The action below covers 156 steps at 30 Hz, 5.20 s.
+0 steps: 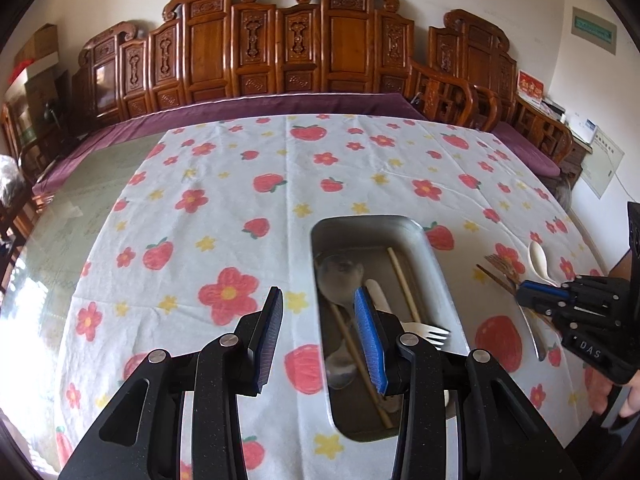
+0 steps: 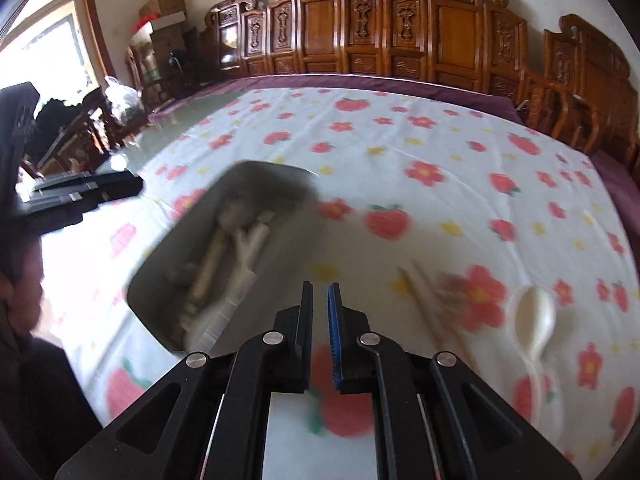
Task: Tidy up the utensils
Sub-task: 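Reach to the pile and grasp the white plastic spoon with the right tool, then reach to the remaining chopsticks and grasp one with the left tool, then carry the chopstick into the metal tray and open the left tool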
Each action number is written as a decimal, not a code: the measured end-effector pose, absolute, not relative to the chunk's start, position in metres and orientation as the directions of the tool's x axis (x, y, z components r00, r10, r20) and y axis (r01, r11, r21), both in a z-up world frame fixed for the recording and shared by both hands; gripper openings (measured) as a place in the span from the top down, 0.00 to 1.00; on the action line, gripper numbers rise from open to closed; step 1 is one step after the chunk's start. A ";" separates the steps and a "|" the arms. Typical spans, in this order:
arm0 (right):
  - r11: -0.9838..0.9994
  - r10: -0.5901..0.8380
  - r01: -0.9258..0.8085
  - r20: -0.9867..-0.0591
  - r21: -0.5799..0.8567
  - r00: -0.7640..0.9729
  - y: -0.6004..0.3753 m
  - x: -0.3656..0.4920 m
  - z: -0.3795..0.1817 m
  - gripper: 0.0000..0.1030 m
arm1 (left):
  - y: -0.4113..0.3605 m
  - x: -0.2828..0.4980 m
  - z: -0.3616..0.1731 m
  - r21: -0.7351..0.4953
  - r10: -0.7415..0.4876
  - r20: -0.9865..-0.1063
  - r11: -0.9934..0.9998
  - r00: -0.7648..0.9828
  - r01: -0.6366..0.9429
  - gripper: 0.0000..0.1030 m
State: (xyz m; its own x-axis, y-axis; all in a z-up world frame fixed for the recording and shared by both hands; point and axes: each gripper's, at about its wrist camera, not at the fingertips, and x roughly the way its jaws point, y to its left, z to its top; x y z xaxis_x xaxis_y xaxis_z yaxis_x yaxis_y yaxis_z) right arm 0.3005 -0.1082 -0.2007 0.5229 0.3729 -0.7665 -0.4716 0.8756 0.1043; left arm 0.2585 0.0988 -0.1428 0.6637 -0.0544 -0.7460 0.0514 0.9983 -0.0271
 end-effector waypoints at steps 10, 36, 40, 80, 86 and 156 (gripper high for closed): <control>0.941 0.227 -0.339 -0.766 0.013 0.602 -0.219 0.287 -0.226 0.84 | 0.039 0.252 -0.153 -0.008 -0.097 -0.750 0.990 0.654 0.138 0.66; 0.969 0.208 -0.224 -0.823 0.101 0.529 -0.267 0.316 -0.263 0.77 | -0.069 0.230 -0.188 -0.011 -0.158 -0.767 0.972 0.622 0.233 0.66; 0.970 0.225 -0.196 -0.833 0.143 0.506 -0.275 0.319 -0.269 0.89 | -0.083 0.227 -0.191 0.001 -0.151 -0.773 0.971 0.617 0.239 0.66; 0.967 0.227 -0.056 -0.735 0.251 0.639 -0.339 0.311 -0.238 0.89 | -0.203 0.281 -0.241 -0.005 -0.059 -0.916 0.991 0.396 0.137 0.73; 0.967 0.224 -0.053 -0.736 0.248 0.639 -0.339 0.310 -0.238 0.89 | -0.205 0.282 -0.246 -0.017 -0.052 -0.934 0.995 0.352 0.103 0.80; 0.914 0.311 -0.399 -0.762 0.076 0.568 -0.157 0.246 -0.124 0.89 | 0.045 0.233 -0.113 -0.156 -0.193 -0.824 0.981 0.533 0.115 0.96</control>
State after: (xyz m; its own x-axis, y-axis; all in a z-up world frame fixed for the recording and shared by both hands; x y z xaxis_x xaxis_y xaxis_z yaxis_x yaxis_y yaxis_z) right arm 0.2463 -0.1568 -0.1241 0.5677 0.3108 -0.7623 -0.3986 0.9140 0.0759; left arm 0.2333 0.0454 -0.1128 0.5333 -0.1932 -0.8236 0.1152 0.9811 -0.1556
